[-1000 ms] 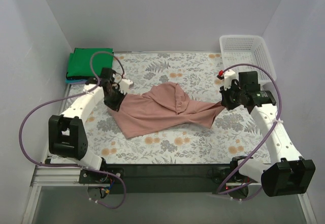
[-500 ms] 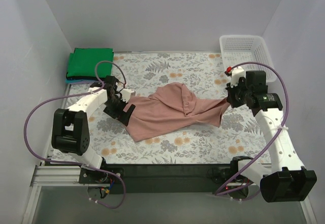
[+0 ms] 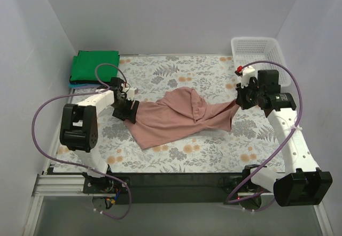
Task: Fold and stack the t-shirts
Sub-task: Flatten the tshirt out
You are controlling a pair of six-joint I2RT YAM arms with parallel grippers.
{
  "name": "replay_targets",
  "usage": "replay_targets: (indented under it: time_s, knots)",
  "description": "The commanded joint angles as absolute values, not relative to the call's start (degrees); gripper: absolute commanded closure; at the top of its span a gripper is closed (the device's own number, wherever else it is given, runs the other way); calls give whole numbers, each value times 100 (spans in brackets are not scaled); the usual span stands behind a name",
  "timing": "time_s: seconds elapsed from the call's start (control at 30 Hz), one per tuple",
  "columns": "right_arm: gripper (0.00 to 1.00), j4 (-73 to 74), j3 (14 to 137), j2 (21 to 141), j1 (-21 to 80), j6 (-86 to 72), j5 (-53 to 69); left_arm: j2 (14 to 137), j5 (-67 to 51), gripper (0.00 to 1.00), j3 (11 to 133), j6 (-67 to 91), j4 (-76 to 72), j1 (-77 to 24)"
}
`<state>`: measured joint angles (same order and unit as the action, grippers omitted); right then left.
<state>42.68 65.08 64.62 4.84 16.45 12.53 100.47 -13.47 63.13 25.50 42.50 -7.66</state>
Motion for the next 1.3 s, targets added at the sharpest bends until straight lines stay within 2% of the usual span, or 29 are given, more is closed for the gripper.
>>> replay_targets:
  time_s: [0.0,0.07,0.1,0.13,0.23,0.37,0.5,0.6,0.7,0.73,0.8,1.0,1.1,1.2,1.23,1.27]
  knots:
    - [99,4096,6864,6512,457,1661,1450,10213,-1441,47,6433,2865,3946,-756]
    - [99,4087,6978,6618,448,1679,1494,10257,-1415,71,6687,2909,3964,-756]
    - [99,4087,7161,6670,448,1679,1477,10266,-1372,95,6828,2900,4007,-747]
    - [99,4078,7276,6714,448,1679,1450,10266,-1310,100,7047,2883,4156,-730]
    - [99,4061,7891,6803,431,1819,1266,10230,-1458,100,8241,2839,4657,-467]
    - [99,4078,8805,6689,282,1995,1318,10458,-1722,100,10881,2716,5641,-158]
    - [99,3991,9728,6636,272,1820,1152,10520,-1871,100,12230,2427,6343,-158]
    - [99,3806,10089,6531,272,1679,836,10696,-1968,100,12769,2294,7037,-158]
    - [99,3499,9767,6224,272,1749,782,10267,-2171,100,12114,1970,6919,-158]
    - [99,3455,9591,6049,272,1810,834,10031,-2162,100,11546,1838,6830,-158]
    - [99,3454,8932,5907,272,1968,914,9941,-2171,100,11216,1688,6785,-158]
    - [99,3393,7000,5607,272,2381,1230,10835,-2435,100,10925,1389,7600,-272]
    - [99,3305,6514,5818,281,2496,1301,11486,-2373,99,10741,1624,7202,-255]
    - [99,3296,6153,6143,299,2627,1318,12092,-2172,76,10705,1722,6927,-290]
    - [99,3357,6013,6231,308,2724,1344,12198,-2127,64,10662,1757,6847,-281]
    - [99,3410,5942,6231,316,2768,1388,12164,-2101,56,10600,1784,6768,-264]
